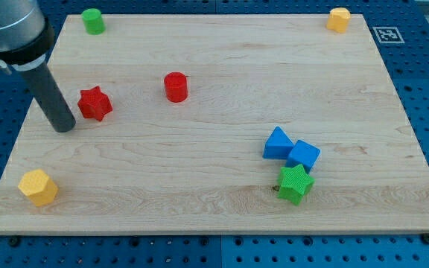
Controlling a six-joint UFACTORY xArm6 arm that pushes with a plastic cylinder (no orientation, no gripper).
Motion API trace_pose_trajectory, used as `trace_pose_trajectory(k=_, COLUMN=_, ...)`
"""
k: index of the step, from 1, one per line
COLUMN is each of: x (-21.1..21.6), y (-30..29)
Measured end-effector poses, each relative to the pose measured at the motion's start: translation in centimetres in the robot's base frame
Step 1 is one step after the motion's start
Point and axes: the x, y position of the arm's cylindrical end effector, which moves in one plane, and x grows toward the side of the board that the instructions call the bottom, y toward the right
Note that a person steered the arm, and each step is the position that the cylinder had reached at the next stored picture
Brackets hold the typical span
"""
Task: Slide red star up and left a bit
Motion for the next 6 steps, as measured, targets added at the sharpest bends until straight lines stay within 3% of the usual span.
trace_pose_trajectory(k=2, x=-0.9, y=3.2)
trace_pose_trajectory(k=6, x=-2.5, y=2.8)
